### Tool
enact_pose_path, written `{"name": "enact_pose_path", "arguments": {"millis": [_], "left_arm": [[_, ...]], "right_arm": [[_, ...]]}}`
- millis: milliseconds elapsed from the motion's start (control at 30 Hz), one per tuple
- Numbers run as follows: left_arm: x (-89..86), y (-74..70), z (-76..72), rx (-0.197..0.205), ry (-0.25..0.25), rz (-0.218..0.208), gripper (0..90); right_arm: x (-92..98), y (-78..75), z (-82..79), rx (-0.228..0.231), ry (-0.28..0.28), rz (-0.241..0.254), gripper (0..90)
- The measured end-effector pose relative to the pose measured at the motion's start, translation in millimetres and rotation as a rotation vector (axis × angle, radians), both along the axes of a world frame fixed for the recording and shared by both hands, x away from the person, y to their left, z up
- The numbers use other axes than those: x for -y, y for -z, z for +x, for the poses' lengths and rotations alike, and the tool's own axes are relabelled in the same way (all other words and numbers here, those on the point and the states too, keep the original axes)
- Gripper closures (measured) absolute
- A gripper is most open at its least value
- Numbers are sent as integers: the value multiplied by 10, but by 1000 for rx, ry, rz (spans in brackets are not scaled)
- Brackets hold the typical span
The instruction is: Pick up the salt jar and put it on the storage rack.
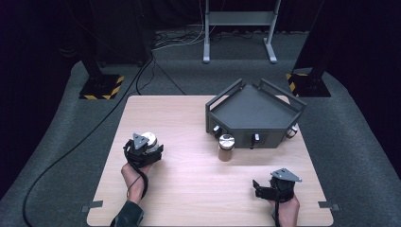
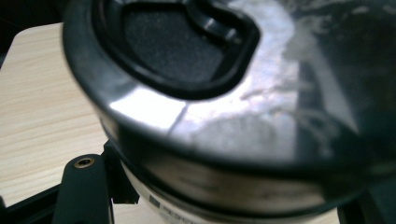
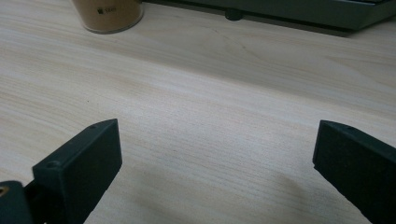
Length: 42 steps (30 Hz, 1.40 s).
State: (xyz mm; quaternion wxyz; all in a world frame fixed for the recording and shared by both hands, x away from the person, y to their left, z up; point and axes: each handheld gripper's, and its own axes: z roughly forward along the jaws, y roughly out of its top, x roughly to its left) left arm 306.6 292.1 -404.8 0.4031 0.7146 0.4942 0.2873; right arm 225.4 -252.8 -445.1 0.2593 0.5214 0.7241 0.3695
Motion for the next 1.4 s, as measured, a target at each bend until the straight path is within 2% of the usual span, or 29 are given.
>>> {"name": "enact_pose_path", "arguments": {"millis": [667, 1400], "left_arm": [[199, -90, 76, 6, 50, -9, 316], [470, -232, 168, 13, 121, 14, 316]], "right_arm": [[35, 2, 12, -5, -9, 14, 5], [48, 5, 6, -2, -14, 19, 4]]}}
